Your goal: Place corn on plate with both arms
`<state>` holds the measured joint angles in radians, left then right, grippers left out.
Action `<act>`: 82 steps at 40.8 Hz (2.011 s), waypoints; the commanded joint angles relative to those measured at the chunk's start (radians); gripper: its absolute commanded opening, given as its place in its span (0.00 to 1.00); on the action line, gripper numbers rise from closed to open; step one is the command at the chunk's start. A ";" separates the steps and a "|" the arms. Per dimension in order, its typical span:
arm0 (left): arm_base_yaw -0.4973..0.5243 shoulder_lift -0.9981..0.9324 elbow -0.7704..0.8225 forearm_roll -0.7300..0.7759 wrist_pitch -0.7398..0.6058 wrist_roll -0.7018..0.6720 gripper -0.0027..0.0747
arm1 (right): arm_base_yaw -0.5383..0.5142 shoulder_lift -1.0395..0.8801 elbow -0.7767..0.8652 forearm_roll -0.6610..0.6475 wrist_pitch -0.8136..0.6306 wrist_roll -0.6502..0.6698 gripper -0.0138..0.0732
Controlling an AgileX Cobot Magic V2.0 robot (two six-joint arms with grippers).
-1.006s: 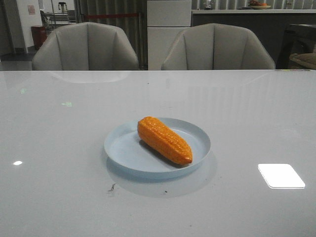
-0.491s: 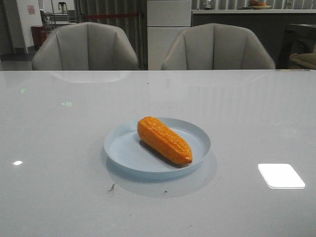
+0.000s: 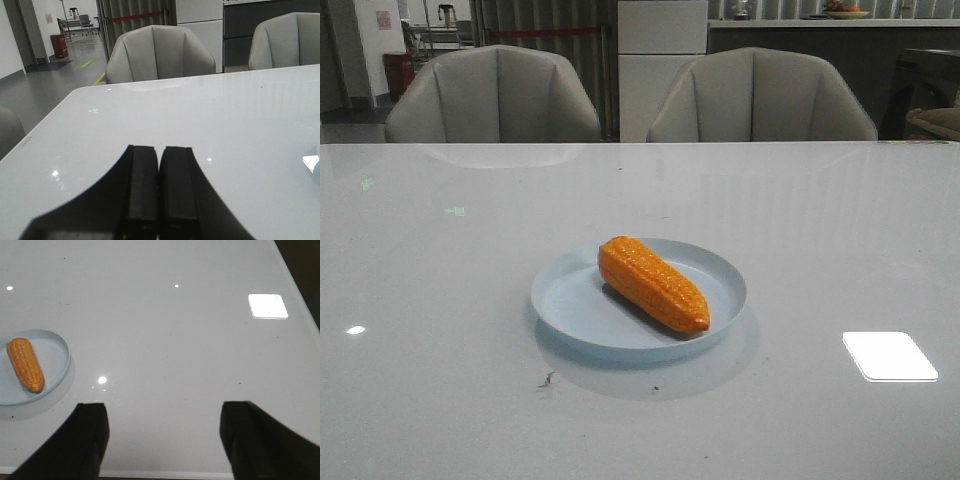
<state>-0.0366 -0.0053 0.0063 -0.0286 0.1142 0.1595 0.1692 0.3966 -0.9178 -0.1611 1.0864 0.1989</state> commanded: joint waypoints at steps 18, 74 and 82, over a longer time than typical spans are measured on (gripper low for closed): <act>0.000 -0.015 0.038 -0.011 -0.076 -0.001 0.15 | -0.003 0.012 -0.009 -0.061 -0.083 -0.001 0.80; 0.000 -0.015 0.038 -0.011 -0.076 -0.001 0.15 | -0.106 -0.205 0.926 0.168 -1.336 -0.010 0.19; 0.000 -0.015 0.038 -0.011 -0.076 -0.001 0.15 | -0.106 -0.277 0.925 0.174 -1.201 -0.083 0.19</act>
<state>-0.0366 -0.0053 0.0063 -0.0300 0.1179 0.1621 0.0698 0.1545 0.0295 0.0000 -0.0789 0.1565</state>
